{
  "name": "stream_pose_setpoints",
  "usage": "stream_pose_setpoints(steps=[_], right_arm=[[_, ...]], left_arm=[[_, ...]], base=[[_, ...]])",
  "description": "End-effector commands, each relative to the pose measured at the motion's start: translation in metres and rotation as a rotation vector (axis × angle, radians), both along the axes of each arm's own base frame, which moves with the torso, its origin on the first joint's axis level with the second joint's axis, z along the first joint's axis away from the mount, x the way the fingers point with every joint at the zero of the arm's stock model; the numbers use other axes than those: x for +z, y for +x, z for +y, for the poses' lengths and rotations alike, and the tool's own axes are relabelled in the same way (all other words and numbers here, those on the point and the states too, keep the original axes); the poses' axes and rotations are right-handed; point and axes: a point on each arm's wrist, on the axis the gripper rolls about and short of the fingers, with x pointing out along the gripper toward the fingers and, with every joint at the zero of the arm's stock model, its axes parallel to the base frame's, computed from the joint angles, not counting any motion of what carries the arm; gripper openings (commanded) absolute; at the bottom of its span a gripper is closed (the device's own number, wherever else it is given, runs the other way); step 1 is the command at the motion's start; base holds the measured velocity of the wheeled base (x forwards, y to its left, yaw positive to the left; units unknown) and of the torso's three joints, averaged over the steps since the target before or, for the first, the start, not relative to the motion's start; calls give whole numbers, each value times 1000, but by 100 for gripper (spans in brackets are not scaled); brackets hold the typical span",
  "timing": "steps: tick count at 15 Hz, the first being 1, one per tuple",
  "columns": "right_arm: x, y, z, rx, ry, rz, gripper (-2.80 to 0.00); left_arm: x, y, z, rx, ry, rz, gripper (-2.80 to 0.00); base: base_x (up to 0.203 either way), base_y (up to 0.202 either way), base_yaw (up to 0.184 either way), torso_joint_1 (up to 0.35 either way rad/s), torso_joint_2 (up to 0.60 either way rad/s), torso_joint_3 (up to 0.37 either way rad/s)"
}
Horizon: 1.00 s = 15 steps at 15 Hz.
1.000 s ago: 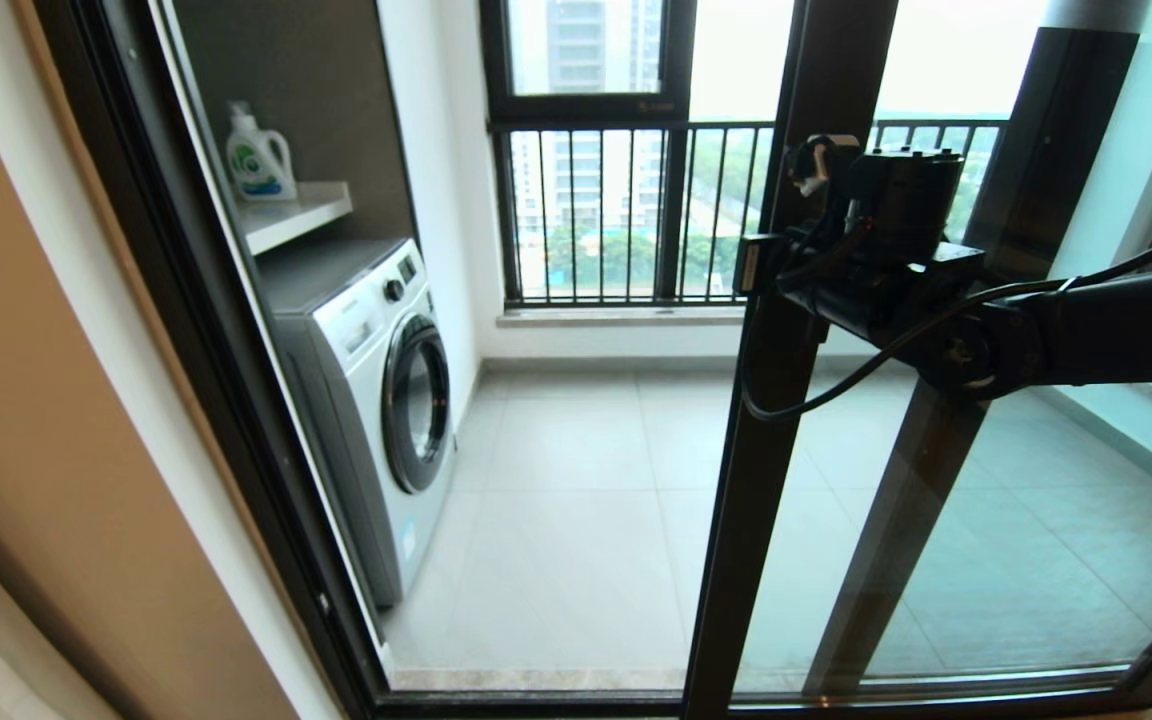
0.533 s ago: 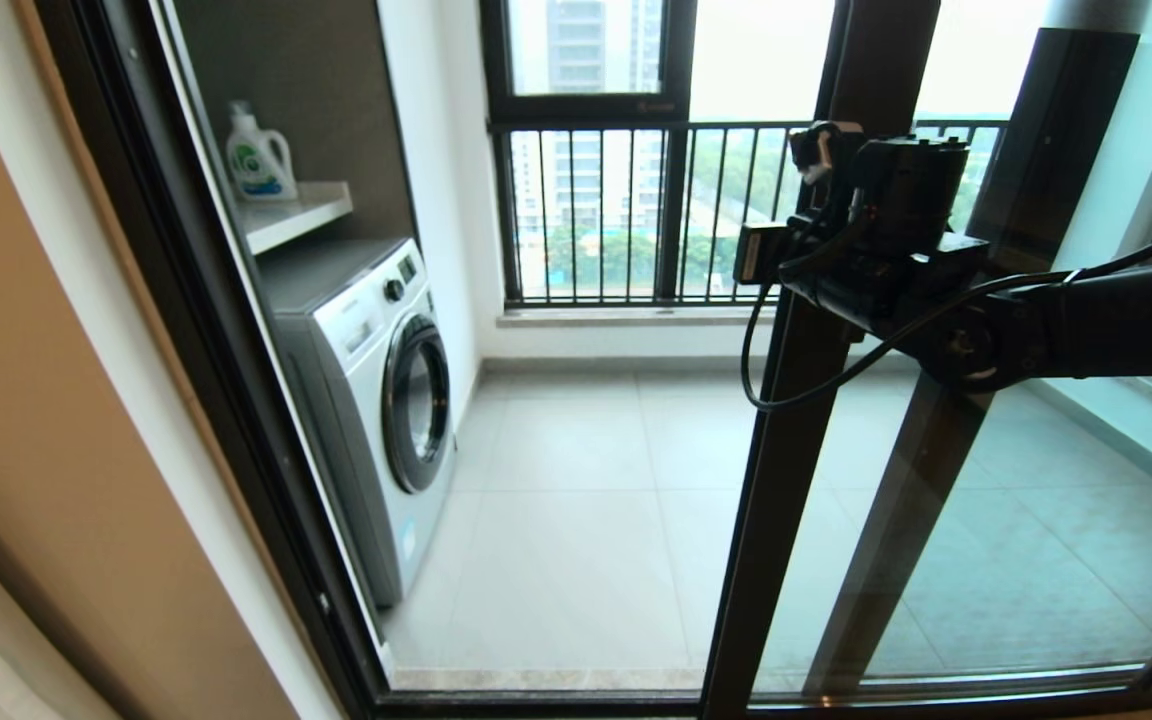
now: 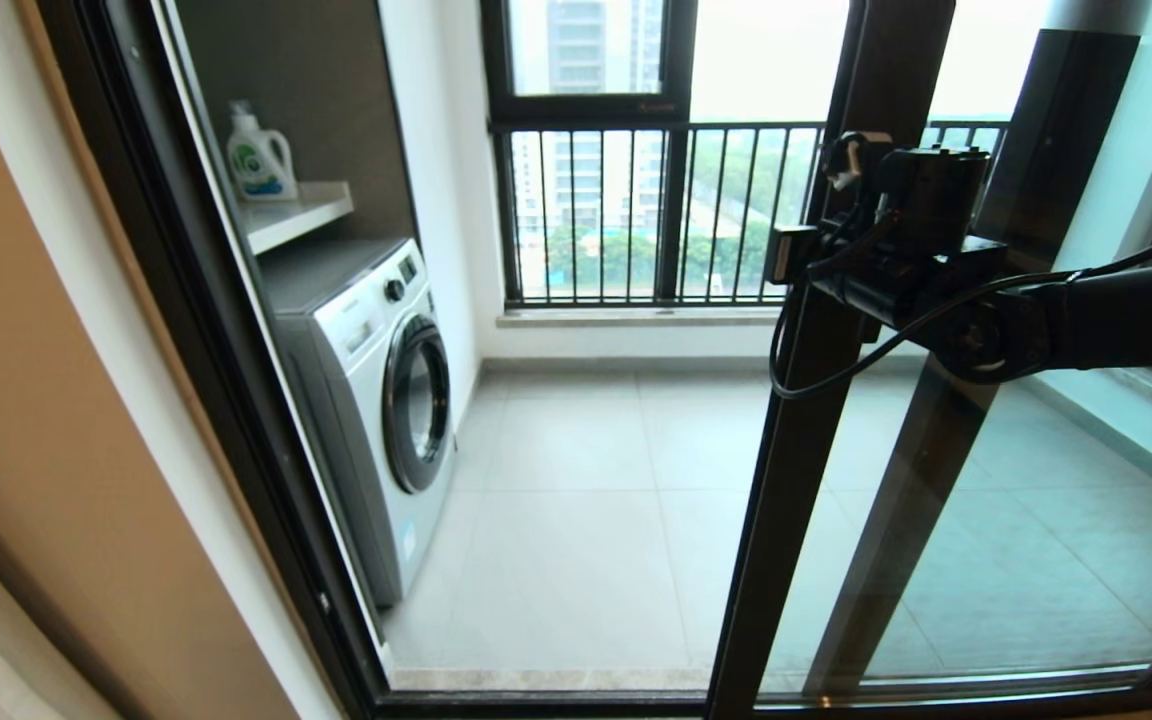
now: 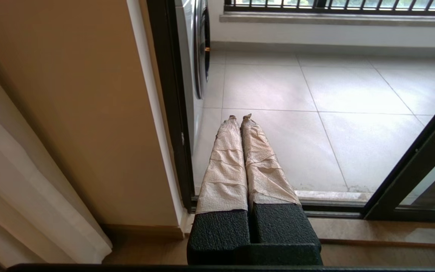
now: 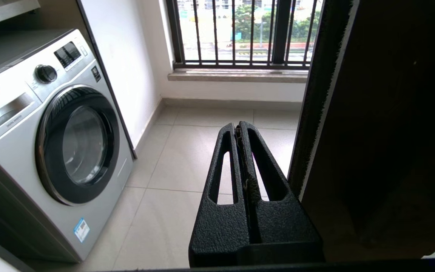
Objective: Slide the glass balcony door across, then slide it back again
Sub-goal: Open the slid door
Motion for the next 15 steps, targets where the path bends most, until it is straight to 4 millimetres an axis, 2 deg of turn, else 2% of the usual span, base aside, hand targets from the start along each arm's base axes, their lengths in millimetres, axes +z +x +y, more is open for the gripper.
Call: stream_pose_setpoints(steps=[1,9,15], right_arm=[[0,2,-11,-29,0,-3,-280],[7,-1,-46,-79,2,-13,-280],[11,-4,-52,-81,2,-20,-280]], left_arm=[[0,0,0,1,0,2,-280],[0,0,0,0,0,4,-280],[0,0,0,1,0,2,-280]], base=[[0,0,0,0,0,0],[0,0,0,0,0,0],[0,0,0,0,0,0]])
